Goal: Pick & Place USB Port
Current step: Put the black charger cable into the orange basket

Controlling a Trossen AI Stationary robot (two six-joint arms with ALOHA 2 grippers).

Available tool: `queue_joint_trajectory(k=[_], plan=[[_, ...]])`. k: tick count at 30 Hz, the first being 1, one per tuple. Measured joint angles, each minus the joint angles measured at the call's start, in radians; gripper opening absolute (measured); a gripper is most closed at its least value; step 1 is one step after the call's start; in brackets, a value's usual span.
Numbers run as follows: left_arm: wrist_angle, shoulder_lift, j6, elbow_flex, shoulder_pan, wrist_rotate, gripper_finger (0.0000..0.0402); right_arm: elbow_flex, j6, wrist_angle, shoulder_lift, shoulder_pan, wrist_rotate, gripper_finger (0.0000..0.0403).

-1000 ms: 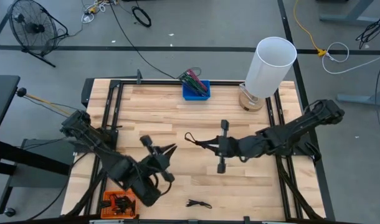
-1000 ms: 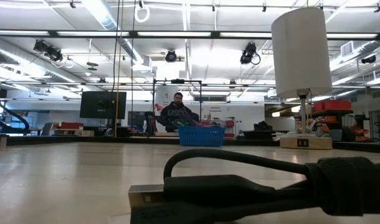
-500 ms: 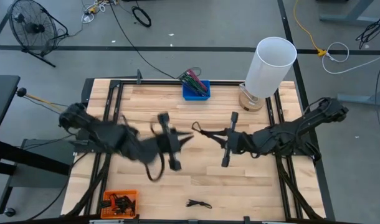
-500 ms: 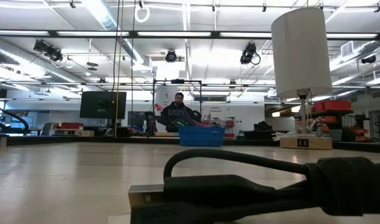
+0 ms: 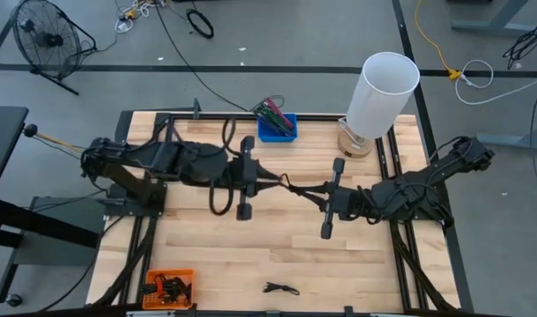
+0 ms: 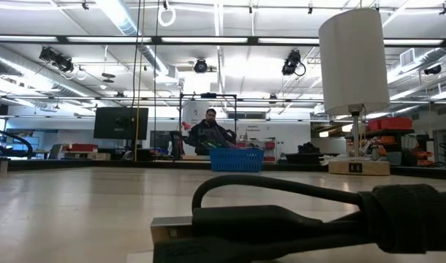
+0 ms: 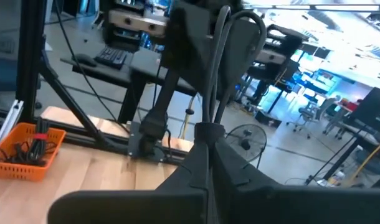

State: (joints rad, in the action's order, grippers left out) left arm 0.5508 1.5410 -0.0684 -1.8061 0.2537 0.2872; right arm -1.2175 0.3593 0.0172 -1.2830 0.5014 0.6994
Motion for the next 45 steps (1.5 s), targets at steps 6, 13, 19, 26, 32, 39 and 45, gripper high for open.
queue_joint_trajectory(k=[6,13,19,26,32,39,45], plan=[[-0.006,-0.002,-0.022,-0.001,0.005,-0.004,0.0046,0.0,0.035,0.013,0.002,0.0,0.0,0.0],[-0.019,-0.002,-0.022,-0.001,0.009,-0.025,0.0074,0.0,0.043,0.04,0.003,-0.004,-0.005,0.0],[-0.058,-0.002,-0.022,-0.001,0.008,-0.03,0.0143,0.0,0.046,0.067,0.0,-0.011,-0.031,0.0],[-0.07,-0.002,-0.023,-0.001,0.009,-0.043,0.0195,0.0,0.05,0.079,-0.004,-0.03,-0.09,0.0],[-0.088,-0.002,-0.022,-0.001,0.008,-0.101,0.0204,0.0,0.025,0.099,-0.019,-0.073,-0.163,0.0],[-0.094,-0.001,-0.022,-0.001,0.008,-0.096,0.0189,0.0,0.026,0.118,-0.046,-0.11,-0.172,0.0],[-0.081,-0.001,-0.023,-0.001,0.008,-0.041,0.0068,0.0,0.025,0.114,-0.047,-0.112,-0.169,0.0]])
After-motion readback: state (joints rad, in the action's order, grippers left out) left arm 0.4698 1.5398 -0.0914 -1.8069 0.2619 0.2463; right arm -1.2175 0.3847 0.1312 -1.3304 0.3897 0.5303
